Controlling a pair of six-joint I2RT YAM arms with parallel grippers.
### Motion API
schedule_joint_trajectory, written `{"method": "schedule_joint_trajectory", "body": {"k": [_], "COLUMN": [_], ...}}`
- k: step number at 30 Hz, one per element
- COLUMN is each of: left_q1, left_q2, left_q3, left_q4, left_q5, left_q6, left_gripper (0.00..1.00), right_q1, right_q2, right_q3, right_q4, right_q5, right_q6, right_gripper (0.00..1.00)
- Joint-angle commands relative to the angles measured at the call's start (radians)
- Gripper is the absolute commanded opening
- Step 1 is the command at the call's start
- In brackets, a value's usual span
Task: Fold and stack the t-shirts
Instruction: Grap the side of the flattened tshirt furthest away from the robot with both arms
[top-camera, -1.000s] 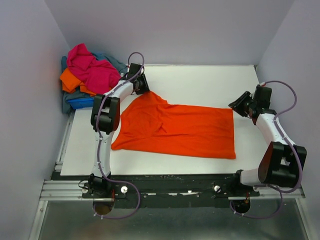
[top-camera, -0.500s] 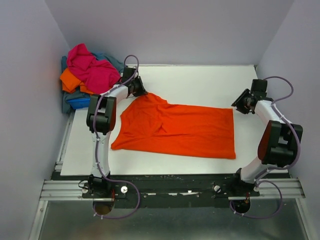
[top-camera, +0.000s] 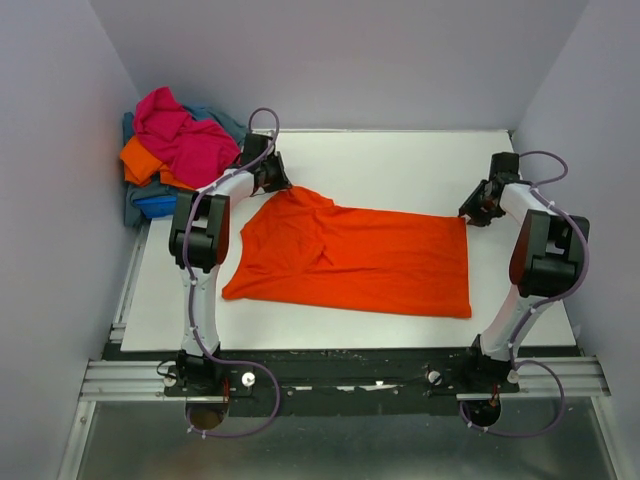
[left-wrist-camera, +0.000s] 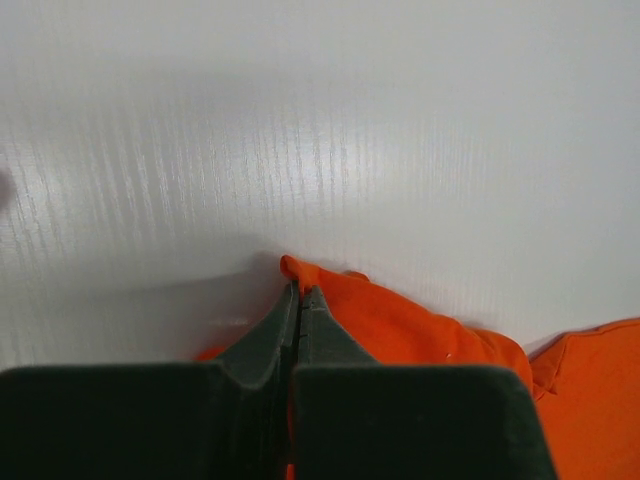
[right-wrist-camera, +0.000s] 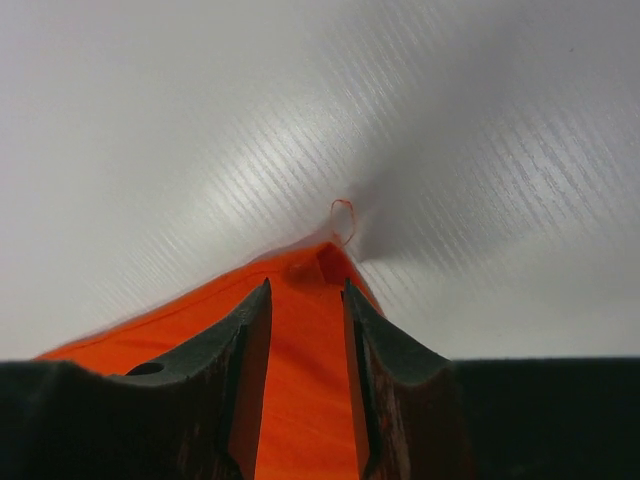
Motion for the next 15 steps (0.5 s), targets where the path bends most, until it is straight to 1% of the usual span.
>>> {"method": "schedule_joint_trajectory", "body": {"k": [1, 3, 4, 5, 6, 7, 9, 13, 14, 15], "left_q1": [0.004, 0.007, 0.01, 0.013, 0.018, 0.021, 0.024, 0.024, 0.024, 0.023], "left_q2": [-0.047, -0.037, -0.035, -0.035, -0.032, -0.029, -0.009, 0.055, 0.077, 0.094], "left_q3": [0.015, 0.039, 0.042, 0.045, 0.047, 0.055, 0.081, 0.183, 0.212, 0.24], "left_q4": [-0.021, -0.061, -0.064, -0.061, -0.055, -0.054, -0.063, -0.118, -0.139, -0.159], "left_q5": [-0.05, -0.066, -0.066, -0.061, -0.054, -0.043, -0.043, -0.052, -0.046, -0.037], "left_q6": [0.03, 0.028, 0.025, 0.018, 0.01, 0.004, -0.004, -0.019, -0.021, -0.024], "left_gripper": [0.04, 0.23, 0.34, 0.42, 0.46, 0.49, 0.52, 0.53, 0.53, 0.53], "right_q1": [0.005, 0.006, 0.007, 0.007, 0.011, 0.013, 0.014, 0.023, 0.025, 0.025], "right_q2": [0.054, 0.073, 0.079, 0.091, 0.096, 0.102, 0.113, 0.121, 0.124, 0.124], "right_q3": [0.062, 0.076, 0.082, 0.09, 0.099, 0.107, 0.124, 0.141, 0.142, 0.142], "right_q4": [-0.044, -0.045, -0.045, -0.047, -0.051, -0.053, -0.059, -0.071, -0.074, -0.076], "right_q5": [0.037, 0.036, 0.036, 0.037, 0.048, 0.05, 0.05, 0.059, 0.057, 0.056], "right_q6": [-0.012, -0.012, -0.012, -0.012, -0.011, -0.015, -0.017, -0.02, -0.022, -0.022], "right_gripper": [0.42, 0.41, 0.4, 0.4, 0.38, 0.35, 0.35, 0.33, 0.29, 0.24]}}
